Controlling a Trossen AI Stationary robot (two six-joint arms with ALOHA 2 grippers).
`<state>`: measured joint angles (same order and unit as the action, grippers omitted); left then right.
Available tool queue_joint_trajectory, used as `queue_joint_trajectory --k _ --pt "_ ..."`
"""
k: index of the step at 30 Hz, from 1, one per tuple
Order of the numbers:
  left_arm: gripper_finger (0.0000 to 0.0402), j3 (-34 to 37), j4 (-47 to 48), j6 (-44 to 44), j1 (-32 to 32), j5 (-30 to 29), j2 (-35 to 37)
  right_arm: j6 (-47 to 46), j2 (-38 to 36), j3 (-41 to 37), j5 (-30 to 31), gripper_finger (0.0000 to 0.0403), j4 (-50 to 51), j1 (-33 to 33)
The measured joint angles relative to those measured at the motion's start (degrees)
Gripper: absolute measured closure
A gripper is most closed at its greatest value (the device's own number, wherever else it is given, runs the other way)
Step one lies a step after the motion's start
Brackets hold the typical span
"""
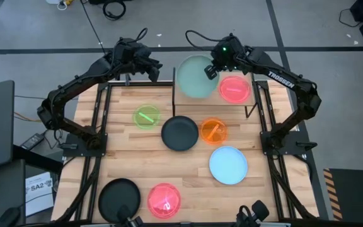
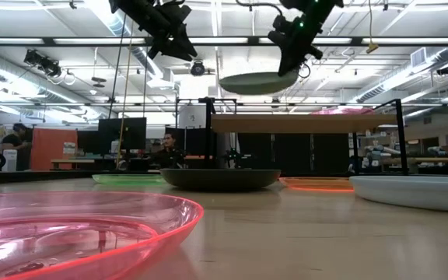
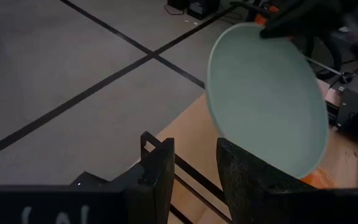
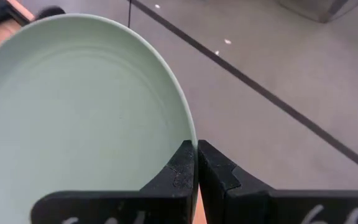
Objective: Place and stack plates onto a shelf
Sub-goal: Put the left blue plate on the shelf
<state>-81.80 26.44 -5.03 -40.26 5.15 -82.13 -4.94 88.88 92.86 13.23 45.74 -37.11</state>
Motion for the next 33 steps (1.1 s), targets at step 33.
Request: queue_joint_trajectory --k 33 --pt "0.0276 0.0 -0.01 0.1 -0.02 0.02 0.0 -1.51 0.05 -12.72 -2.97 0.0377 -11.85 -2.75"
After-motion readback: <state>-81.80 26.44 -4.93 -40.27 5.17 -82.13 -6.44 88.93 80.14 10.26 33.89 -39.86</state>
